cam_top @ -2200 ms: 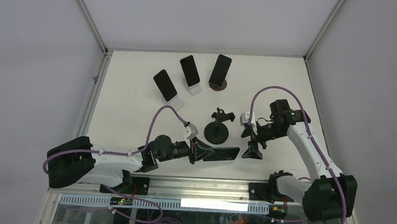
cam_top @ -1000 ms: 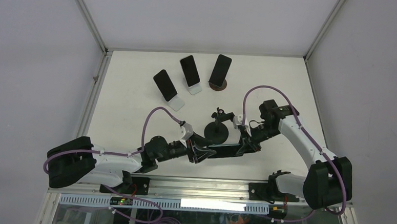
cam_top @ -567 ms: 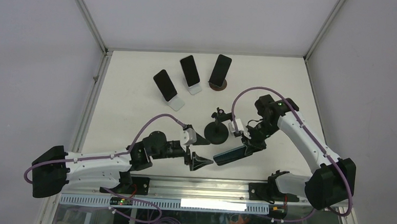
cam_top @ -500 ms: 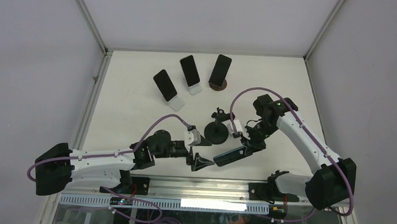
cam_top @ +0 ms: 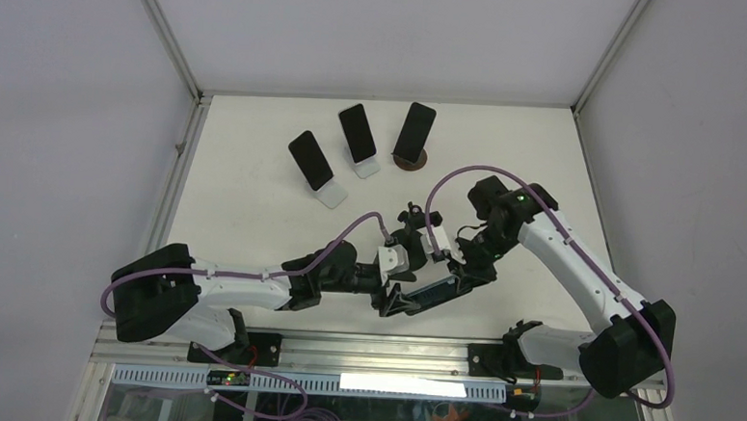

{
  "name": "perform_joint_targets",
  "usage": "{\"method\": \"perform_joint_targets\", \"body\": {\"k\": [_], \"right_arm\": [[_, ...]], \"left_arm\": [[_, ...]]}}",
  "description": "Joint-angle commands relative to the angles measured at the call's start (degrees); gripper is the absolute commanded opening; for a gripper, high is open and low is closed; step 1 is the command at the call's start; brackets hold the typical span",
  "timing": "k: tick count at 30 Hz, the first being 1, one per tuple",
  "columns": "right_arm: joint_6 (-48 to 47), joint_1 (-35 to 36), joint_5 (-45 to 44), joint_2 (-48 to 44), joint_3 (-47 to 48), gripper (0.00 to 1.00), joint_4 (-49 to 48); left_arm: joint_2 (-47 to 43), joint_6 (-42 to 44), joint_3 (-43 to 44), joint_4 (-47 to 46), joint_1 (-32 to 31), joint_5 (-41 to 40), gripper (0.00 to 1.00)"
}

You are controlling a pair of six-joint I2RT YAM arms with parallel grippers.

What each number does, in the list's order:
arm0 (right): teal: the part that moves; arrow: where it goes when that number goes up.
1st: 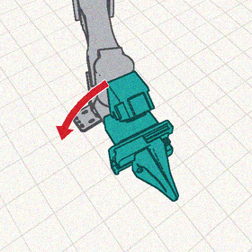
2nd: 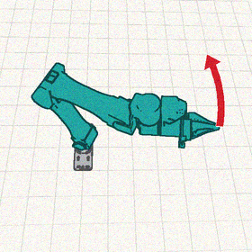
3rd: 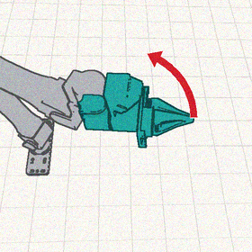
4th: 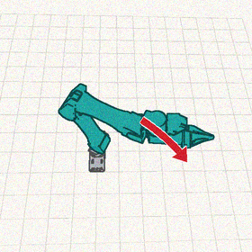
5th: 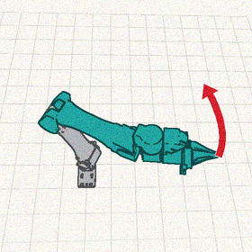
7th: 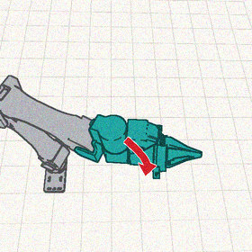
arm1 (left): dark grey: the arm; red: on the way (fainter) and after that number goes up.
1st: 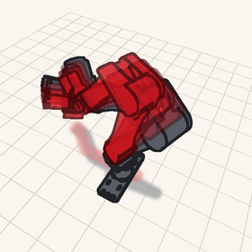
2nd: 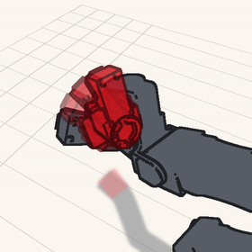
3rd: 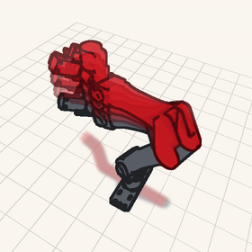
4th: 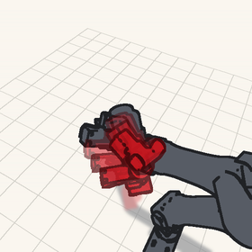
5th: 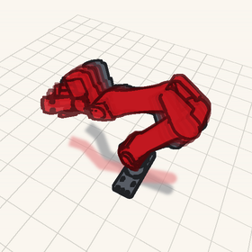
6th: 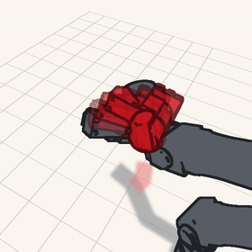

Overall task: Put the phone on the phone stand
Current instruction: Pick up the phone at the center of the board.

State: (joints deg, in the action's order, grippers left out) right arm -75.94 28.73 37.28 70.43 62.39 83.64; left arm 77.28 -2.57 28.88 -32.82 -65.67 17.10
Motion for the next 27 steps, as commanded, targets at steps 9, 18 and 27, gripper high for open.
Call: {"method": "perform_joint_targets", "body": {"k": [9,18,27], "right_arm": [[5.0,0.45,5.7,-1.84,3.82,0.0,-0.92],[13.74,-6.52,15.61,-3.3,0.94,0.7,-6.15],[21.46,-14.4,28.29,-6.89,-1.95,0.99,-13.45]], "left_arm": [[2.73,-2.9,1.71,-4.48,-0.44,0.95,0.0],[-1.96,-9.66,-6.86,-19.39,-0.51,-3.93,0.0],[-3.9,-13.55,-9.52,-32.69,-0.52,-5.31,0.0]]}}
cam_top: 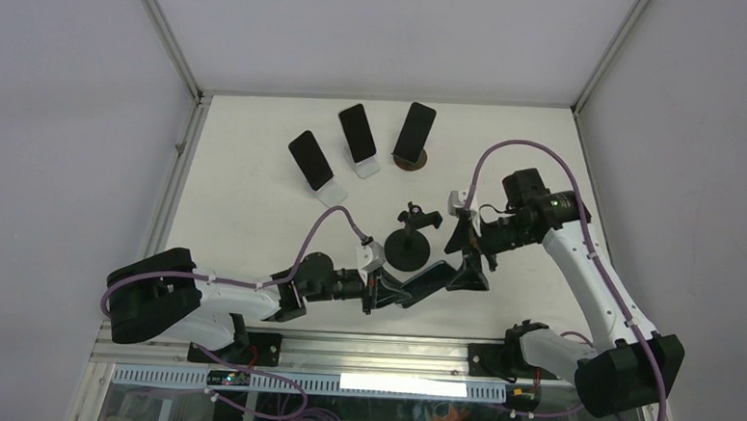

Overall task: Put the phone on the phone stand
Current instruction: Pick up the phone at the center of the board.

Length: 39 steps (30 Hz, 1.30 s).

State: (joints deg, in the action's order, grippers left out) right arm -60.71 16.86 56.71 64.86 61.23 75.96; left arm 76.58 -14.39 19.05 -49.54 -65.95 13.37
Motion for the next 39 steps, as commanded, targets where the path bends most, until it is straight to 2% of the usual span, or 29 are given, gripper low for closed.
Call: {"method": "perform_joint_targets", "body": {"k": [1,6,10,14,19,29,31,33,35,37,39], "right_arm": [[7.54,-3.79,10.75,-1.32,-0.8,0.99,-6.4],[9.13,-8.3,20.56,-0.92,0.21,0.99,-5.89],[7.45,-8.34,25.09,-0.71,0.75,0.98,-3.94],[4.26,-8.34,28.06,-0.33,2.6,0.93,-0.4],[4.17,-7.51,29.44,0.11,3.54,0.76,0.22],[6.05,-4.4,28.46,1.09,3.54,0.51,-1.69],[6.69,-3.94,28.25,1.22,3.39,0.42,-2.24],[7.69,-3.37,27.9,1.23,3.22,0.23,-3.33],[8.22,-3.15,27.55,1.26,3.34,0.1,-3.46],[8.37,-3.15,27.01,1.23,3.81,0.01,-3.52],[8.49,-3.15,25.73,1.06,4.13,0.0,-3.5]], "left_arm": [[-3.48,-1.89,0.1,-17.31,-0.19,-2.03,0.0],[-4.48,-3.42,0.02,-21.62,-0.21,-3.98,0.0],[-4.38,-6.67,1.8,-22.53,-0.15,-4.3,0.0],[-3.36,-8.2,2.74,-24.55,-0.17,-4.95,0.0],[-1.9,-9.08,3.41,-26.72,-0.16,-5.47,0.0],[0.77,-10.96,5.19,-28.54,-0.23,-4.91,0.0],[1.25,-11.01,5.29,-28.91,-0.22,-4.99,0.0],[1.69,-11.05,5.46,-29.15,-0.17,-5.02,0.0],[2.19,-11.09,5.43,-29.49,-0.22,-5.14,0.0],[2.34,-11.11,5.11,-29.66,-0.15,-5.63,0.0],[2.23,-11.05,4.6,-29.64,-0.19,-6.22,0.0]]}}
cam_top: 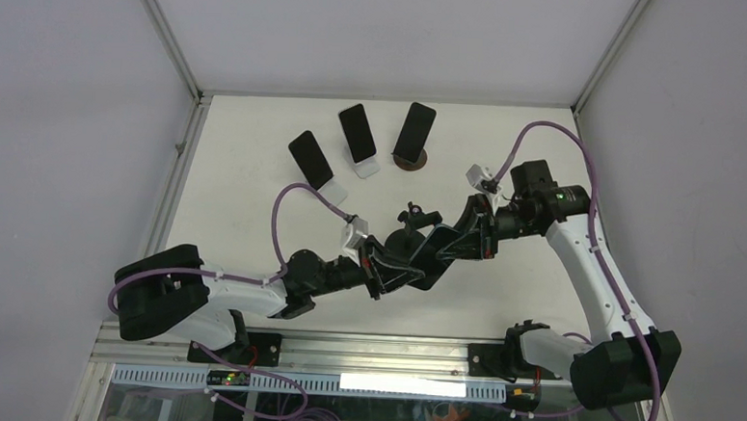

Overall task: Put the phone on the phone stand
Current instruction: Pick up the phone at the center of the board.

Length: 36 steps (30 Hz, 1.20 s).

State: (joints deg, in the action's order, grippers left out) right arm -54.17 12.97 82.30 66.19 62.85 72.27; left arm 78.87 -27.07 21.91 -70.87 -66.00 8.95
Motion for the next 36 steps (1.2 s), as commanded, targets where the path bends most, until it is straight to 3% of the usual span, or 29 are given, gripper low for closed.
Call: {"method": "perform_joint_targets", "body": {"k": [1,2,6,8,10,15,21,30,36], "right_arm": [[2.04,0.66,-0.78,-0.42,2.72,0.0,0.17],[2.35,0.63,-1.88,-0.54,2.94,0.0,0.18],[-0.01,0.25,-9.65,-1.22,3.99,0.0,2.2],[-3.23,-0.57,-14.02,-1.62,4.37,0.0,4.61],[-5.02,-2.32,-17.5,-2.44,3.85,0.0,5.74],[-3.7,-7.48,-21.38,-5.78,-0.5,0.0,2.22],[-1.97,-12.77,-19.89,-5.68,-5.34,0.0,-2.38],[-2.56,-16.91,-18.89,-5.26,-6.68,0.0,-2.12],[-2.6,-17.44,-18.58,-5.31,-6.86,0.0,-2.09]], "left_arm": [[-0.27,1.71,1.36,-8.27,-0.12,-2.28,0.0],[-0.62,1.75,0.89,-7.9,-0.12,-3.01,0.0],[-5.89,-0.67,-0.41,0.88,-0.01,-8.44,0.43],[-12.1,-0.6,1.19,12.1,0.07,-10.1,0.54],[-17.48,0.18,4.63,30.79,0.16,-12.02,0.59],[-23.46,2.79,16.09,62.21,0.3,-20.2,0.62],[-17.05,0.27,30.1,80.43,0.26,-28.8,0.66],[-2.42,2.52,48.21,95.77,-3.56,-42.65,0.71],[4.94,5.32,55.75,99.63,-5.51,-47.72,0.61]]}}
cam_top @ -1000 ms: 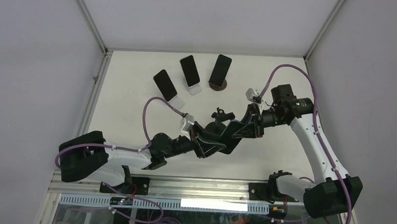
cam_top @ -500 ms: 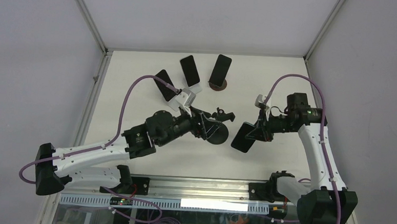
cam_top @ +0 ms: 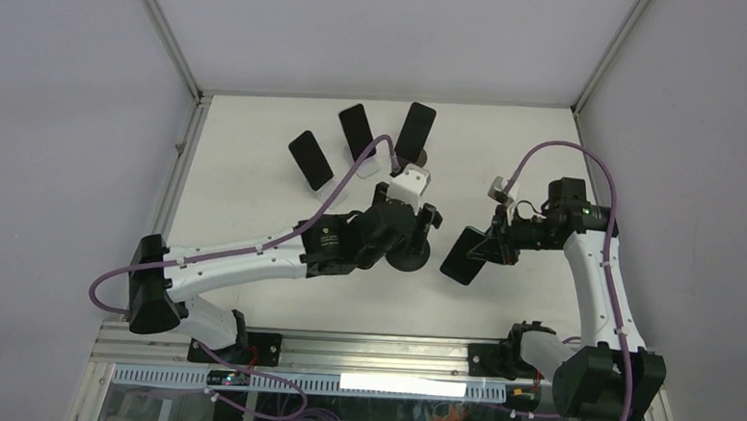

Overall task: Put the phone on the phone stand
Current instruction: Pick up the phone at the center of the board.

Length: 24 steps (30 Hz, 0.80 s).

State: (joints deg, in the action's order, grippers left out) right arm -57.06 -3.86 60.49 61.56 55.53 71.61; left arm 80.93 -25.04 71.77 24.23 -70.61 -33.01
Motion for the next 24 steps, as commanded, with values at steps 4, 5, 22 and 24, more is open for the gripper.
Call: {"method": "perform_joint_targets", "body": {"k": [4,5,22,24], "right_arm": [[0.2,-0.86,3.23,-0.76,0.37,0.0,-1.32],[0.19,-0.93,3.31,-0.76,0.37,0.0,-1.38],[0.19,-1.41,3.74,-0.83,0.27,0.0,-1.27],[0.19,-1.5,3.76,-0.88,0.24,0.0,-1.22]], "left_arm": [[6.81,5.1,9.61,6.92,-2.77,-10.31,0.6],[7.35,5.46,10.1,7.35,-3.23,-11.43,0.6],[10.48,4.34,9.5,9.42,-5.24,-17.64,0.41],[10.53,4.53,9.19,9.36,-5.24,-17.38,0.34]]}}
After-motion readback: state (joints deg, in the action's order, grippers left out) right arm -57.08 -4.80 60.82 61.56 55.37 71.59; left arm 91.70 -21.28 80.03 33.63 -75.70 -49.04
